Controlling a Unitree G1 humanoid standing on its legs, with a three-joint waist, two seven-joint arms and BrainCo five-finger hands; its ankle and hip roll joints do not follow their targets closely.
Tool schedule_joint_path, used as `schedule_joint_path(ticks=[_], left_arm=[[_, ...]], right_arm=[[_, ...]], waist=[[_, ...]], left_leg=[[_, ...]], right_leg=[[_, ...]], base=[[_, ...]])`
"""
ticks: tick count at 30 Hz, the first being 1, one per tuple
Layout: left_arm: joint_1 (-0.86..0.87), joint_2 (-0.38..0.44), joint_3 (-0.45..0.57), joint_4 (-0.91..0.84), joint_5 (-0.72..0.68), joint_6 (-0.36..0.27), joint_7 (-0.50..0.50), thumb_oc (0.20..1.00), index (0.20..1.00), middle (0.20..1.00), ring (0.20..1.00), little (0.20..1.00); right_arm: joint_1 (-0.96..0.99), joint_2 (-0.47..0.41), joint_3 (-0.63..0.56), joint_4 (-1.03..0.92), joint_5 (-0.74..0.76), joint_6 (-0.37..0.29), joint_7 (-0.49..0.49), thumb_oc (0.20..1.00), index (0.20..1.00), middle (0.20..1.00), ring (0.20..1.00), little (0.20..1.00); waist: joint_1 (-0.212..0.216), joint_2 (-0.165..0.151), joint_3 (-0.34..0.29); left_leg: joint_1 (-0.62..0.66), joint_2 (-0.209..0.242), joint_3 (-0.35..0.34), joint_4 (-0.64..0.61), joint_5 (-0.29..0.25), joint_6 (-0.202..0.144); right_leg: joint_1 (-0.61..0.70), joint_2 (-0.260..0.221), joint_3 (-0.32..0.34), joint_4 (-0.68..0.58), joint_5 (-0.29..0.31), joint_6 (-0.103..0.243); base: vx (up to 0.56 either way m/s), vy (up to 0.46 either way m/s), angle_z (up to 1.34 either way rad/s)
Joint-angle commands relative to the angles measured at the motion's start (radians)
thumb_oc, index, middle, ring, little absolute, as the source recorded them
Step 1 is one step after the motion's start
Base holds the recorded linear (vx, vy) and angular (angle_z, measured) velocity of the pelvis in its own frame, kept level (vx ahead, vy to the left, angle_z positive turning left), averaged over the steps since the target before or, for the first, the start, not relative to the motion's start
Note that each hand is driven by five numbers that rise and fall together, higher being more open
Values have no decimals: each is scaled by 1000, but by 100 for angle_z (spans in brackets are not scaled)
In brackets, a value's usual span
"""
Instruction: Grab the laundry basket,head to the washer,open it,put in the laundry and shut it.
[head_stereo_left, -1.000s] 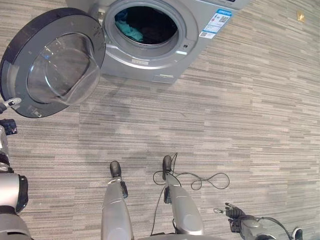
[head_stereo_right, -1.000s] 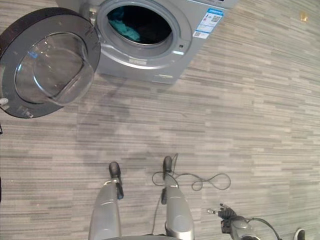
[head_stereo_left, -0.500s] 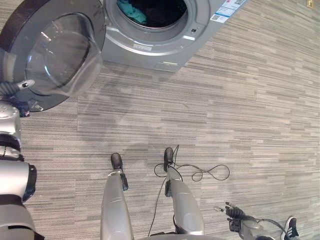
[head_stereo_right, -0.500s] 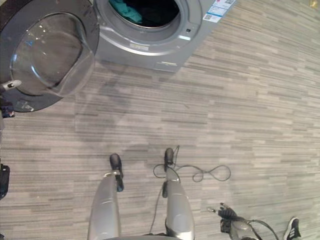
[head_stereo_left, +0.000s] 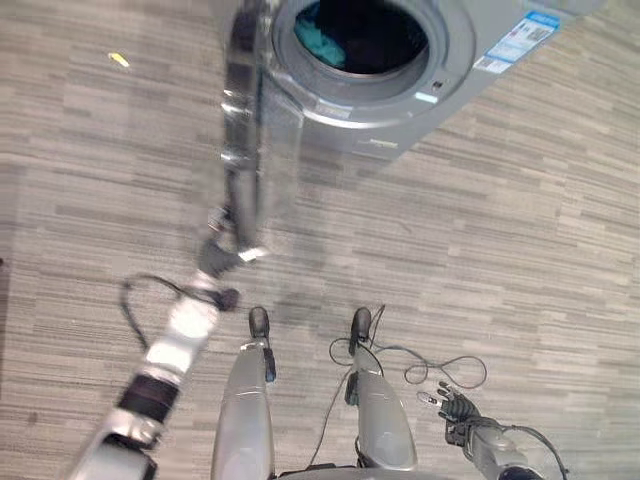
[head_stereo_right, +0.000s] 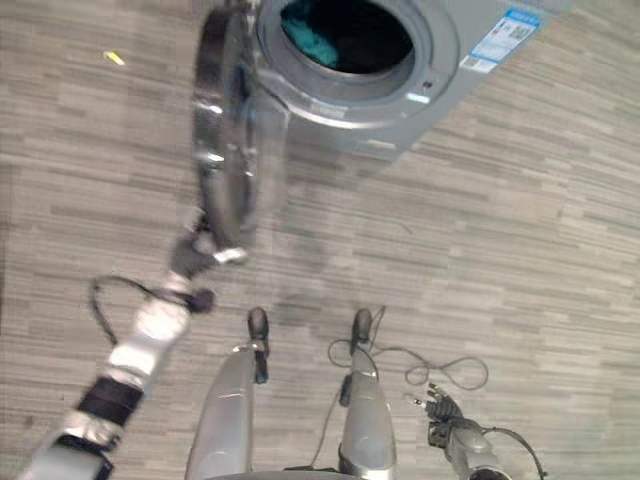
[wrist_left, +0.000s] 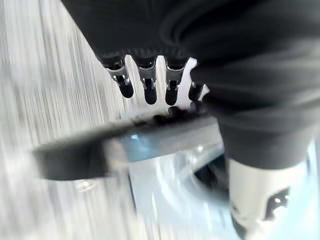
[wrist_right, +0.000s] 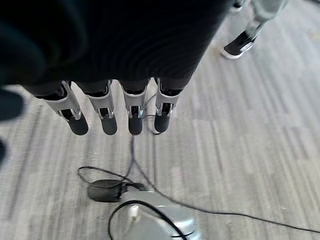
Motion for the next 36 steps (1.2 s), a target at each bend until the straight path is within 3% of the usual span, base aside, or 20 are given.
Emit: schedule_joint_path(ticks=[1,5,6,7,11,15,19,24,28,31,32,36], left_arm=[[-149,-37,-99,-39,90,-26,-112,1000,1000,1000,1000,1000],[-151,-38,-100,-38,90,-27,-111,1000,1000,1000,1000,1000],[-169,-61,-140,-32,88,-27,-123,1000,1000,1000,1000,1000],[-233,-161,-275,46,37,-25,-140,1000,1000,1000,1000,1000],[-278,-241,-337,134,-6,-25,-112,1000,1000,1000,1000,1000],[-320,-298,-338,238,-47,-17,-88,1000,1000,1000,1000,1000],[-316,-303,-318,294,-71,-18,-79,1000,1000,1000,1000,1000],[-316,-304,-318,294,-71,-18,-79,1000,1000,1000,1000,1000],[-125,-239,-192,540,4,14,-90,1000,1000,1000,1000,1000],[-22,-248,-107,726,45,27,-84,1000,1000,1000,1000,1000],[26,-271,-27,910,39,37,-82,1000,1000,1000,1000,1000],[70,-267,93,1080,35,47,-88,1000,1000,1000,1000,1000]], right_arm=[[83,-64,-13,-11,31,-6,-28,1000,1000,1000,1000,1000],[82,-65,-15,-11,31,-5,-28,1000,1000,1000,1000,1000],[86,-66,-9,-22,31,-6,-34,1000,1000,1000,1000,1000],[93,-75,24,-47,15,-8,-65,1000,1000,1000,1000,1000],[92,-70,39,-48,18,-9,-95,1000,1000,1000,1000,1000],[71,-68,42,-3,22,4,-115,1000,1000,1000,1000,1000],[78,-63,42,30,14,12,-120,1000,1000,1000,1000,1000],[78,-63,42,30,14,12,-120,1000,1000,1000,1000,1000],[90,-32,64,124,-106,40,-121,1000,1000,1000,1000,1000],[54,-16,51,155,-111,47,-129,1000,1000,1000,1000,1000],[14,-2,51,159,-110,48,-133,1000,1000,1000,1000,1000],[-25,20,47,175,-117,50,-133,1000,1000,1000,1000,1000]], waist=[[-15,27,-22],[-16,26,-23],[-17,31,-24],[-25,42,-43],[-21,64,-86],[-29,90,-119],[-34,105,-139],[-34,105,-138],[-8,137,-181],[9,149,-210],[19,155,-236],[29,156,-277]], left_leg=[[-20,39,-123,-95,104,-54],[-20,36,-123,-103,112,-53],[0,43,-124,-120,118,-58],[85,70,-124,-238,182,-77],[178,112,-110,-411,290,-111],[200,135,-109,-444,313,-129],[217,137,-103,-444,309,-130],[218,137,-103,-444,309,-130],[281,135,-107,-444,301,-135],[331,127,-105,-444,292,-133],[368,123,-103,-444,283,-133],[403,122,-102,-444,274,-132]], right_leg=[[70,-37,-29,-2,53,50],[67,-40,-29,-2,55,50],[77,-32,-29,-2,40,46],[103,-14,-27,-2,13,38],[131,9,-28,-2,-15,31],[147,20,-37,-2,-31,25],[161,20,-36,-2,-30,22],[163,20,-36,-2,-31,22],[232,18,-49,-2,-44,15],[288,15,-60,-2,-51,14],[331,12,-72,-2,-58,13],[372,7,-89,5,-65,12]], base=[[-7,-89,-1],[-1,-18,-8],[-13,-169,-15],[-21,-224,-4],[-4,-131,-2],[-1,-78,-5],[25,-26,-4],[17,-6,0],[100,-52,1],[100,-18,17],[77,-10,16],[61,0,9]])
